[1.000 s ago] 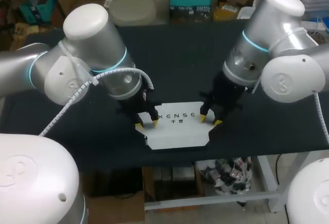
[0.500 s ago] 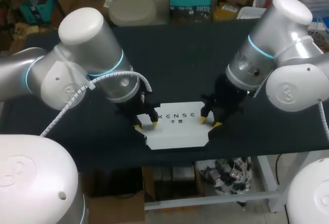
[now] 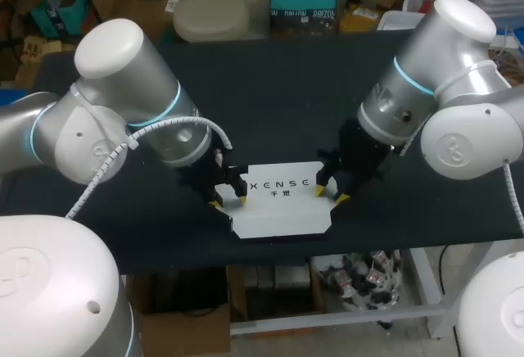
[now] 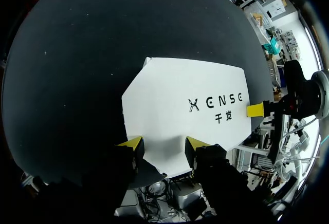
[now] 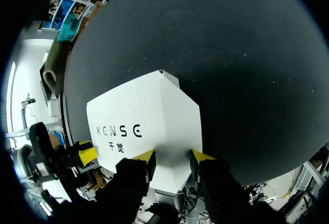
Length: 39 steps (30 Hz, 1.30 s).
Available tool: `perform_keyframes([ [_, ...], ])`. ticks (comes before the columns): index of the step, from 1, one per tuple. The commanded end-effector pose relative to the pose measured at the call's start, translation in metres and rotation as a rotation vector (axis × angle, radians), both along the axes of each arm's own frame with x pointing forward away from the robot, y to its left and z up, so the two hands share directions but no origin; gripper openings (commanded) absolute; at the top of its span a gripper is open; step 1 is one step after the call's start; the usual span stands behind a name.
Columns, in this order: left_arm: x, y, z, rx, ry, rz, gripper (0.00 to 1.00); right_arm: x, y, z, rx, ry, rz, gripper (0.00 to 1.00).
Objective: Assemble the packaging by folding the flat box into shape, placing the metal phone stand inside, and closing the box properly
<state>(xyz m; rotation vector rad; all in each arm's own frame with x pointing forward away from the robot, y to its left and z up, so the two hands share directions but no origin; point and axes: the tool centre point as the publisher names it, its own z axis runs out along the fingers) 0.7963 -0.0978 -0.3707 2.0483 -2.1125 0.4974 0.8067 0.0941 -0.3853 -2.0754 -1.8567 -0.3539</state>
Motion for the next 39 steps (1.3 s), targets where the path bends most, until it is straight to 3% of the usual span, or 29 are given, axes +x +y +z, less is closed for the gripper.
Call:
perform_keyframes([
  [1, 0.001, -0.001, -0.006, -0.019, 0.001, -0.011, 0.55, 0.000, -0.002, -0.006, 0.031, -0.001, 0.001, 0.45],
  [12, 0.000, -0.008, -0.009, -0.082, 0.020, -0.021, 0.61, 0.002, -0.003, -0.008, 0.090, -0.004, -0.002, 0.45],
  [39, 0.001, -0.018, -0.016, -0.166, 0.073, -0.038, 0.57, 0.004, 0.011, -0.015, 0.186, 0.010, -0.007, 0.45],
])
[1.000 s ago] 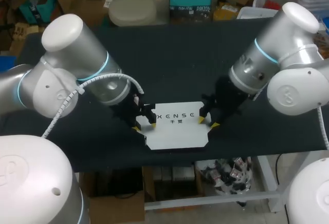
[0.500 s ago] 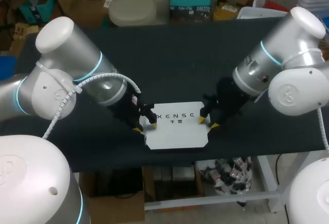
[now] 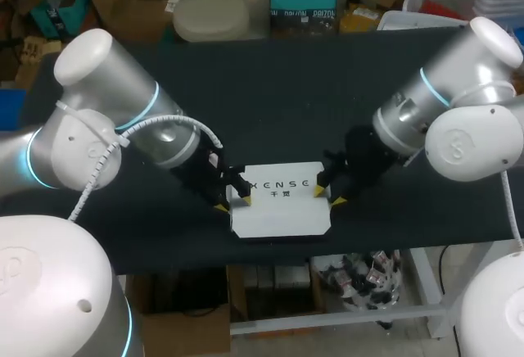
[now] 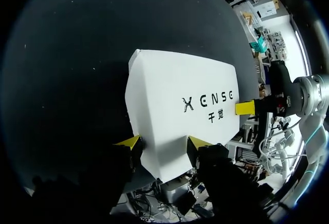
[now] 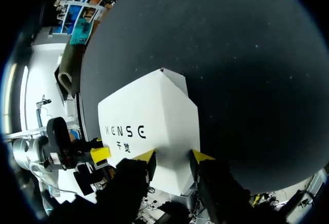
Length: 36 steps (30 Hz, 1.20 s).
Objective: Assemble the packaging by folding the flat box into shape, placing the metal phone stand inside, and closing the box properly
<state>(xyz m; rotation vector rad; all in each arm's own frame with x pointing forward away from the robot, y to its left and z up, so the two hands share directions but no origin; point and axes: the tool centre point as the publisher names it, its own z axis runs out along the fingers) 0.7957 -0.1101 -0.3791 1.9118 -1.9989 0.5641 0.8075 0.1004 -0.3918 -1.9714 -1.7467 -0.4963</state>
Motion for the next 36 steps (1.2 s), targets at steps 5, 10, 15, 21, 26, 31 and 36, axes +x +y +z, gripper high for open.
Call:
perform_keyframes([
  [5, 0.002, -0.010, -0.008, -0.021, 0.018, -0.008, 0.57, 0.005, 0.009, -0.011, 0.020, 0.021, 0.014, 0.46],
  [10, 0.002, -0.013, -0.006, -0.025, 0.025, -0.011, 0.57, 0.006, 0.010, -0.011, 0.023, 0.029, 0.017, 0.46],
  [15, 0.001, -0.013, -0.004, -0.031, 0.035, -0.012, 0.57, 0.006, 0.010, -0.008, 0.021, 0.030, 0.013, 0.46],
  [21, 0.002, -0.011, -0.004, -0.065, 0.048, 0.013, 0.54, 0.006, 0.010, -0.008, 0.036, 0.033, 0.002, 0.45],
  [26, 0.001, -0.007, -0.003, -0.084, 0.046, 0.046, 0.51, 0.006, 0.009, -0.009, 0.038, 0.036, -0.003, 0.45],
  [31, 0.001, -0.005, -0.005, -0.105, 0.054, 0.071, 0.50, 0.006, 0.008, -0.010, 0.039, 0.043, -0.008, 0.45],
  [36, 0.002, -0.002, -0.007, -0.120, 0.060, 0.103, 0.45, 0.006, 0.007, -0.011, 0.038, 0.043, -0.011, 0.44],
])
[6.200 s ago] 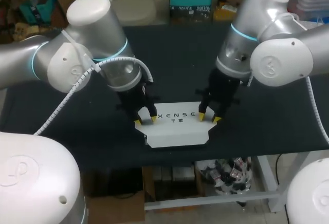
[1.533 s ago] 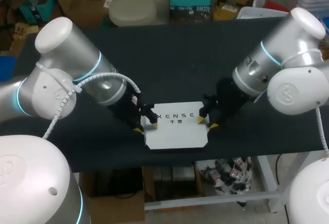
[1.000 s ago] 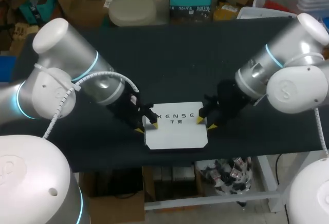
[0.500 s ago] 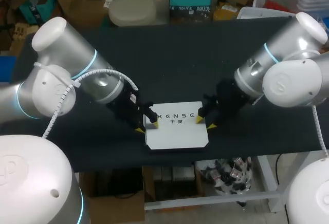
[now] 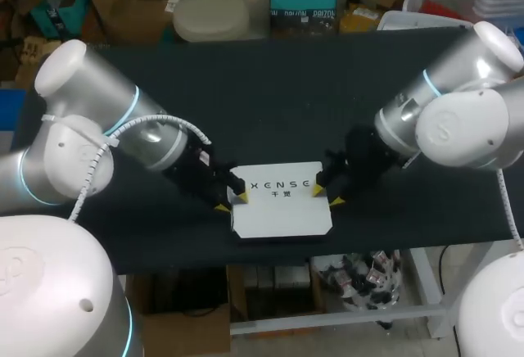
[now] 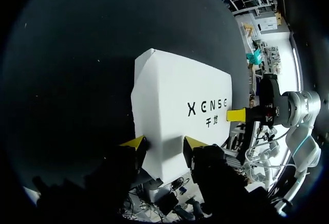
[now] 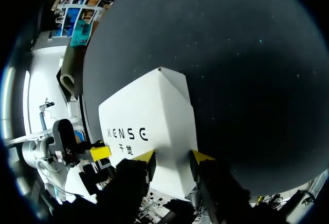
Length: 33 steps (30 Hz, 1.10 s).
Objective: Assemble the packaging by folding the flat box into shape, placing the metal phone stand inside, and closing the box properly
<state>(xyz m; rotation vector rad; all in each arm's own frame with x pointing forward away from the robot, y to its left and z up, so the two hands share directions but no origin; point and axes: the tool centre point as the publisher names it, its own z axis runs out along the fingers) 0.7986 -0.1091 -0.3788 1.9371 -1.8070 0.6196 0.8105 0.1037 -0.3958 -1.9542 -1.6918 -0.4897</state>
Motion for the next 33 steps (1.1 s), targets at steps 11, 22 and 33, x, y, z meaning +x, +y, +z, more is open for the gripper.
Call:
perform_keyframes([
  [11, -0.0021, -0.0005, -0.0103, -0.008, -0.006, 0.031, 0.37, -0.0007, 0.0001, -0.0052, 0.005, -0.004, -0.019, 0.41],
  [22, -0.0021, -0.0005, -0.0103, -0.008, -0.006, 0.031, 0.34, -0.0017, -0.0024, -0.0046, -0.005, -0.007, -0.024, 0.33],
  [33, -0.0021, -0.0005, -0.0103, -0.008, -0.006, 0.031, 0.40, -0.0017, -0.0024, -0.0046, -0.005, -0.007, -0.024, 0.35],
])
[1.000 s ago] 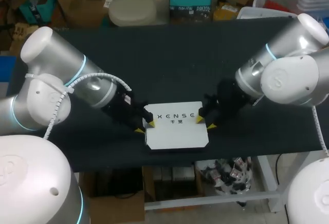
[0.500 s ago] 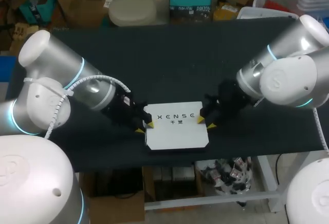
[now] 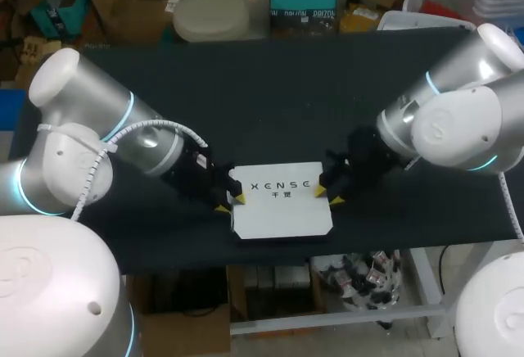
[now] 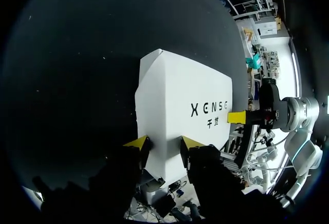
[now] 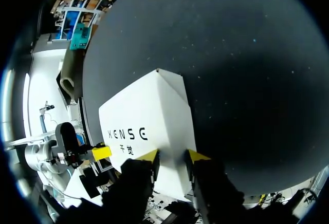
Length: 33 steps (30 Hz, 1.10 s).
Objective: Assemble the packaging by folding the flat box into shape, placing the metal phone stand inside, and closing the box properly
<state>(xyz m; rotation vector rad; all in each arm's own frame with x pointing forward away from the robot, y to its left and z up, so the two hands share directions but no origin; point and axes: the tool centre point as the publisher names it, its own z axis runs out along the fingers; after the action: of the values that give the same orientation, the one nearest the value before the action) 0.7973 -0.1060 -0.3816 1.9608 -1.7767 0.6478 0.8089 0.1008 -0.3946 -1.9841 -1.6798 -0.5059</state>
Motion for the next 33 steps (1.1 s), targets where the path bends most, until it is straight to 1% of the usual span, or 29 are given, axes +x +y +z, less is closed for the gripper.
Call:
perform_keyframes([
  [1, -0.0008, -0.0036, -0.0075, 0.004, 0.002, 0.000, 0.41, -0.0001, 0.0005, -0.0058, 0.002, 0.004, 0.001, 0.35],
  [3, -0.0008, -0.0036, -0.0075, 0.004, 0.002, 0.000, 0.42, -0.0001, 0.0005, -0.0058, 0.002, 0.004, 0.001, 0.35],
  [9, -0.0008, -0.0036, -0.0075, 0.004, 0.002, 0.000, 0.37, -0.0001, 0.0005, -0.0058, 0.002, 0.004, 0.001, 0.36],
  [13, -0.0008, -0.0036, -0.0075, 0.004, 0.002, 0.000, 0.36, -0.0001, 0.0005, -0.0058, 0.002, 0.004, 0.001, 0.44],
  [17, -0.0008, -0.0036, -0.0075, 0.004, 0.002, 0.000, 0.36, -0.0001, 0.0005, -0.0058, 0.002, 0.004, 0.001, 0.46],
  [20, -0.0008, -0.0036, -0.0075, 0.004, 0.002, 0.000, 0.35, -0.0002, 0.0005, -0.0058, 0.004, 0.003, 0.002, 0.46],
  [25, -0.0017, -0.0058, -0.0079, -0.001, 0.006, -0.014, 0.35, -0.0005, 0.0029, -0.0053, 0.024, -0.019, 0.018, 0.46],
  [28, -0.0016, -0.0069, -0.0079, -0.003, 0.012, -0.022, 0.35, -0.0001, 0.0041, -0.0055, 0.055, -0.036, 0.027, 0.45],
  [31, -0.0011, -0.0075, -0.0083, -0.015, 0.021, -0.033, 0.35, -0.0007, 0.0044, -0.0055, 0.070, -0.043, 0.029, 0.44],
  [33, -0.0004, -0.0081, -0.0090, -0.025, 0.028, -0.043, 0.35, -0.0011, 0.0053, -0.0065, 0.073, -0.045, 0.030, 0.45],
])
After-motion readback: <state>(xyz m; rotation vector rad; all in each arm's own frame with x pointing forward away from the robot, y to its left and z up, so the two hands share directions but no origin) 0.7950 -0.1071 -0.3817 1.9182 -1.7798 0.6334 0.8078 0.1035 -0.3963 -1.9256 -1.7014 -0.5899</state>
